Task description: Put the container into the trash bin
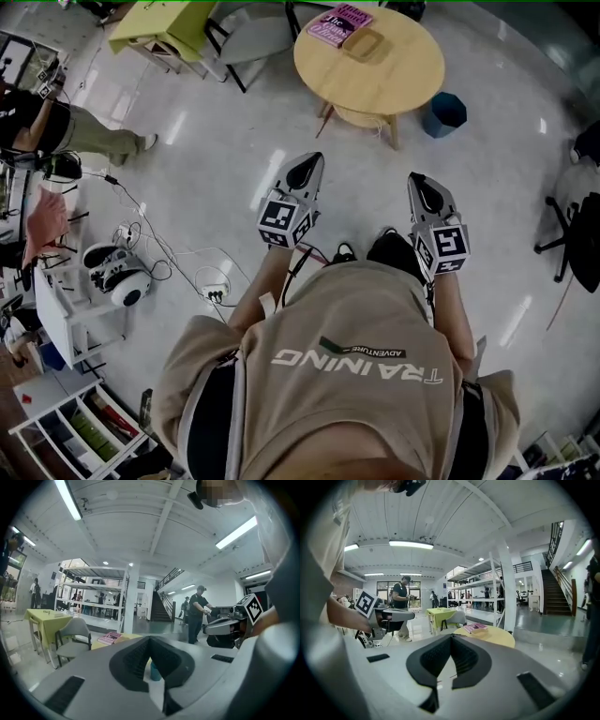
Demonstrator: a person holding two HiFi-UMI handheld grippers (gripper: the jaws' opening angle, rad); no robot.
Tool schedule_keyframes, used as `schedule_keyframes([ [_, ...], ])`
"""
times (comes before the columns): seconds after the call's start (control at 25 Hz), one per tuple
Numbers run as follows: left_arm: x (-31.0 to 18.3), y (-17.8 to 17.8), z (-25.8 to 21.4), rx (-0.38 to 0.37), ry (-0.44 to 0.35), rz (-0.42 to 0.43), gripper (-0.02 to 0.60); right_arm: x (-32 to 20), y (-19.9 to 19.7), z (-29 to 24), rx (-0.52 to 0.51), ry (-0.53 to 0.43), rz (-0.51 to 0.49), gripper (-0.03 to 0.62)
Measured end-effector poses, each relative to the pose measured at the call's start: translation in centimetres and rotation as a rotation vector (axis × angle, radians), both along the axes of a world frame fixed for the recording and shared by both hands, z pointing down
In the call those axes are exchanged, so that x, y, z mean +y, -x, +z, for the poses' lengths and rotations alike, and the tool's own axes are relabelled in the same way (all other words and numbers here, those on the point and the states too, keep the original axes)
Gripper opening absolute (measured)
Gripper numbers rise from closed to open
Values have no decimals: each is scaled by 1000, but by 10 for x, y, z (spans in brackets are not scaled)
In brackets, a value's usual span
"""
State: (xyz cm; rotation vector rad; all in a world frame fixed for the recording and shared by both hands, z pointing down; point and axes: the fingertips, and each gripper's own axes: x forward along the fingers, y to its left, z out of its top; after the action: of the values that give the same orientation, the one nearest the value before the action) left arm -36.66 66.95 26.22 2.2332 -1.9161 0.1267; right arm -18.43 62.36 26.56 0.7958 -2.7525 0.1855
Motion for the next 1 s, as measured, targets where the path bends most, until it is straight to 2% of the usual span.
schedule_keyframes([
  [0.08, -17, -4, 1, -11, 1, 16, 14, -12, -7, 8, -3, 20, -1, -5],
  [0.24, -58, -14, 0, -7, -12, -9, 14, -49, -18, 25, -19, 52, -4, -5],
  [0.4, -97, -32, -6, -18, -6, 8, 14, -100, -22, 23, -40, 36, -22, -5],
  [0.8, -167, -49, 5, 4, 51, -58, 14, -180, -22, 36, -23, 21, -127, -5],
  [1.0, -182, -55, 16, -2, 98, -38, 14, -195, -6, 40, -20, 34, -176, -5],
])
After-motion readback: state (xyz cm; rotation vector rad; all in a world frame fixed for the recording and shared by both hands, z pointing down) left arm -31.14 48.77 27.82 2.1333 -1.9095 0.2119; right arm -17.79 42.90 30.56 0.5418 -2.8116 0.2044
